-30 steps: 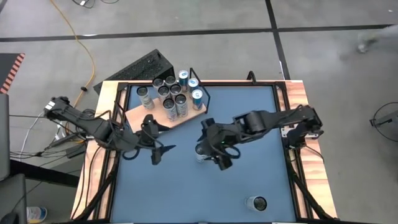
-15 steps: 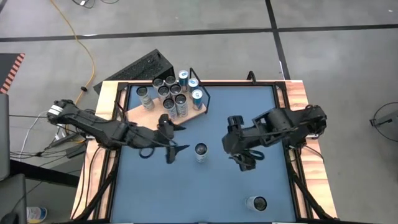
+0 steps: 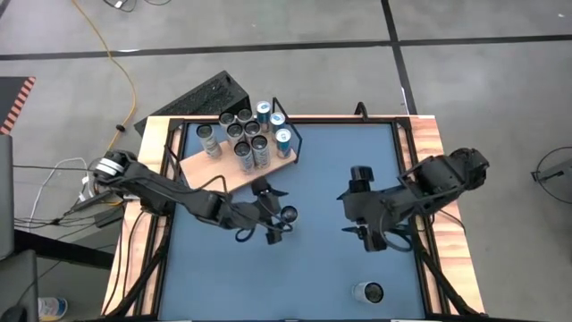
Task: Place canned beverage on shelf
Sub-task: Put the left white and blue soda can on the shelf aligned with the other white and blue soda can
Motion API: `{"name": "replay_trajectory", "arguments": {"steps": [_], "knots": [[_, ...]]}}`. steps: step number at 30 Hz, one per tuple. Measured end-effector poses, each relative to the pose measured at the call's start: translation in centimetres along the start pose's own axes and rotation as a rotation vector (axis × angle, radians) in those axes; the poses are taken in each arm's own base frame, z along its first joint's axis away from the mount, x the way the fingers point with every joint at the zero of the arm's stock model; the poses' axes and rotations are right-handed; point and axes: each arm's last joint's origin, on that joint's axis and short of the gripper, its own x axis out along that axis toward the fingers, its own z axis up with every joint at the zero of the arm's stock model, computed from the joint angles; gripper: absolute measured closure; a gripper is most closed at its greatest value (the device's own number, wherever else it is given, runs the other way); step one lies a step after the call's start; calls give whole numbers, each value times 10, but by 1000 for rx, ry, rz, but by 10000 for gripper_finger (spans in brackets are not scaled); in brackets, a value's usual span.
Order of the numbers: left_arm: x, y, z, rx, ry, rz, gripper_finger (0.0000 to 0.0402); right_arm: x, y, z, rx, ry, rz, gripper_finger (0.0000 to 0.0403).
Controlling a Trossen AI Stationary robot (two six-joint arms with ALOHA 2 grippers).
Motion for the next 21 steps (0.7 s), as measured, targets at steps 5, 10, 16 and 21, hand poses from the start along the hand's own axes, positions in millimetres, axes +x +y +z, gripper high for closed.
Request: {"name": "replay_trajectory", "arguments": {"steps": [5,10,16,21], "knots": [[5,-3,-1,-40,-17,17,65,-1,6,-1,-14,0,8,81],[15,-15,-17,-3,24,28,65,3,7,0,-16,7,0,81],[18,-19,-24,7,40,87,65,3,7,0,-16,4,-7,81],[23,-23,-28,-7,47,67,65,3,7,0,-17,2,-16,81]]}}
